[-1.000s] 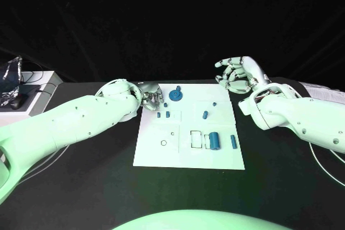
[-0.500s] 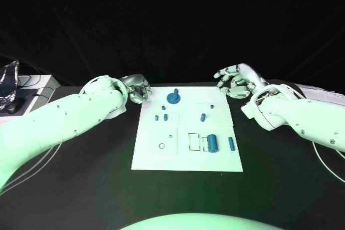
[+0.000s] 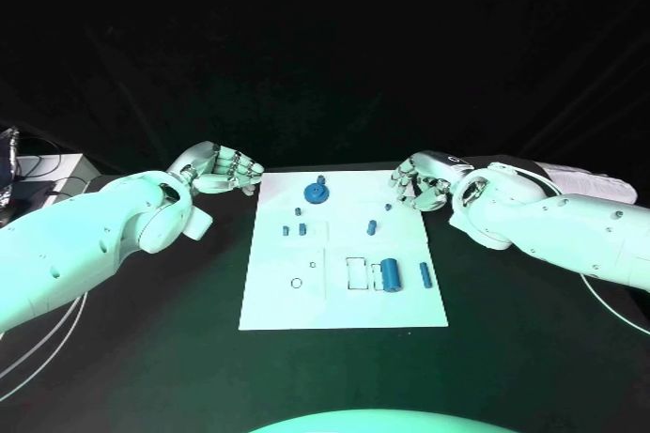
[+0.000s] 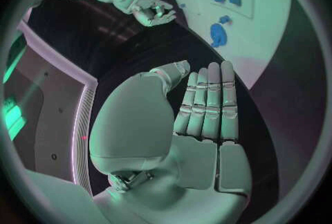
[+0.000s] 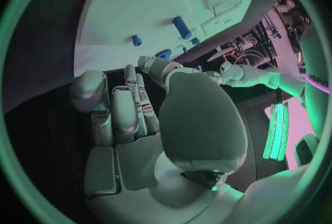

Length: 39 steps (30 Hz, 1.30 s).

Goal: Assemble the parts on the task board

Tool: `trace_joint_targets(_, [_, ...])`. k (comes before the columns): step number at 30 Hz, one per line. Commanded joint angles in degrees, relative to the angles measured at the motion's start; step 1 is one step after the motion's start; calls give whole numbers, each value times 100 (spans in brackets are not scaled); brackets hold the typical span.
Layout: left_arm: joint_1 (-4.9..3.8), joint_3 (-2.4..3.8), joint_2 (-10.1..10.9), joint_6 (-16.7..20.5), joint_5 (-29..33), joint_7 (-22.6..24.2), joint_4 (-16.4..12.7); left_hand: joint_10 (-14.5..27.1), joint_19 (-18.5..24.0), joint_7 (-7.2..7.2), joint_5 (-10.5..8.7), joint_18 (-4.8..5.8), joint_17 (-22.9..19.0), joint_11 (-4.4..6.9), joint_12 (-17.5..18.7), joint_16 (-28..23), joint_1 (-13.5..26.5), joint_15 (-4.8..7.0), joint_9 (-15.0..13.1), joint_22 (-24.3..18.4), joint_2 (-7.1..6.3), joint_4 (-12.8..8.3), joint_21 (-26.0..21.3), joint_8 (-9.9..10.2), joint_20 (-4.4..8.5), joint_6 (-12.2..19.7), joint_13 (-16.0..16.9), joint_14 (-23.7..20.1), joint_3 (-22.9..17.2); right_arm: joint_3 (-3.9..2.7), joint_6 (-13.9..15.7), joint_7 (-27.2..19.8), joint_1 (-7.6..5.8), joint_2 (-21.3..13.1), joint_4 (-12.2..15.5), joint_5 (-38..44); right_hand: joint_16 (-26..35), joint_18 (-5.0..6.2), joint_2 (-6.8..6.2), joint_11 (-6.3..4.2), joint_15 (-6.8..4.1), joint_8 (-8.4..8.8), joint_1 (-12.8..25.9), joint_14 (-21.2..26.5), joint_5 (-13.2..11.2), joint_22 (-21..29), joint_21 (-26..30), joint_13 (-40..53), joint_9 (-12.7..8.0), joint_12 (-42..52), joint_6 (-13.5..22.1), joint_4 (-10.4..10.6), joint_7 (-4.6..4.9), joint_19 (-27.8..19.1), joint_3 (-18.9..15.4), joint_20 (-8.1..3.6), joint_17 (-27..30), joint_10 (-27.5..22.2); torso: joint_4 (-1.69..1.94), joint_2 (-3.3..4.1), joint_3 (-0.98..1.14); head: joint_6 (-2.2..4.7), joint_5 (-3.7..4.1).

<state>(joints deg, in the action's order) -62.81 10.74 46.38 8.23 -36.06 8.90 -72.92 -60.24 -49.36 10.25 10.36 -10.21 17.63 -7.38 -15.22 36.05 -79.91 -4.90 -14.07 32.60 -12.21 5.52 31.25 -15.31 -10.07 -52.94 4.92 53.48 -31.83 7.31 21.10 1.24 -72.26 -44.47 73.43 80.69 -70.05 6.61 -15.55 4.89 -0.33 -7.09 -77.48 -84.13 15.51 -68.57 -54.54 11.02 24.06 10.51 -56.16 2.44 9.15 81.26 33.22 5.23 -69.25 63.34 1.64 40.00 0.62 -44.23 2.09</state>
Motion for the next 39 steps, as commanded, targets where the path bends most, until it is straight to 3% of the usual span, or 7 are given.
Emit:
trace_joint_targets(1, [106,61,131,-425,1987,684,-267,-77,-20,-7,16,-15,-131,-54,297,-563,-75,-62,-19,-295,21,29,-383,-34,-90,-16,-115,5,4,0,-326,680,27,41,-12,1106,-76,-52,-37,25,42,1,41,-257,-47,-59,-84,-54,4,-71,-37,16,-22,48,41,2,-49,24,14,-35,-28,14,26])
trace_joint_targets(2, [116,67,143,-435,2013,693,-285,-102,-48,-6,17,-18,-142,-55,353,-646,-87,-65,-21,-346,25,26,-441,-32,-98,-14,-118,39,11,1,-330,708,32,47,-13,1143,-83,-52,-42,27,43,3,45,-258,-51,-60,-84,-64,4,-82,-37,18,-21,48,41,3,-51,20,15,-37,-31,16,32])
trace_joint_targets(4, [221,138,244,-511,2214,766,-451,-222,-56,1,28,-19,-178,-58,577,-978,-112,-81,-30,-608,47,35,-775,-30,-140,-19,-120,178,18,2,-347,831,55,80,-16,1289,-91,-53,-56,32,49,7,59,-256,-58,-70,-93,-95,3,-117,-38,25,-23,49,38,7,-45,6,25,-45,-52,10,57])
trace_joint_targets(8, [379,265,370,-609,2388,854,-672,-386,-164,11,27,-23,-196,-69,898,-1508,-111,-123,-44,-1069,44,70,-1326,-28,-226,-44,-113,277,35,4,-376,954,84,153,-30,1431,-126,-58,-73,45,59,9,87,-253,-66,-99,-125,-159,3,-187,-53,42,-19,53,23,16,-55,-33,32,-55,-73,11,59])
trace_joint_targets(13, [482,354,463,-661,2446,924,-832,-451,-189,31,30,-25,-219,-94,1113,-1926,-107,-179,-53,-1517,19,112,-1861,-19,-336,-51,-108,265,24,16,-490,1005,127,289,-89,1511,-165,-60,-69,57,69,3,97,-251,-70,-117,-141,-227,7,-260,-84,53,-16,54,7,27,-66,-83,25,-48,-64,11,57])
trace_joint_targets(26, [515,391,530,-581,2385,920,-920,-423,-256,72,29,-31,-223,-117,1158,-2085,-108,-201,-55,-1715,3,129,-2072,-14,-374,-53,-110,276,23,34,-717,951,198,403,-65,1438,-197,-48,-18,50,69,-54,96,-229,-68,-117,-109,-347,29,-331,-233,85,-42,35,-17,38,-43,-59,19,-28,-52,-20,16])
trace_joint_targets(39, [516,399,544,-518,2366,895,-914,-388,-291,92,25,-31,-222,-133,1160,-2152,-112,-216,-54,-1794,-7,133,-2153,-9,-385,-54,-110,275,28,38,-576,861,221,491,-67,1349,-279,-64,38,33,53,-84,71,-238,-43,-199,-231,-411,42,-352,-312,97,-65,67,24,27,-94,11,28,-33,-46,-52,0])
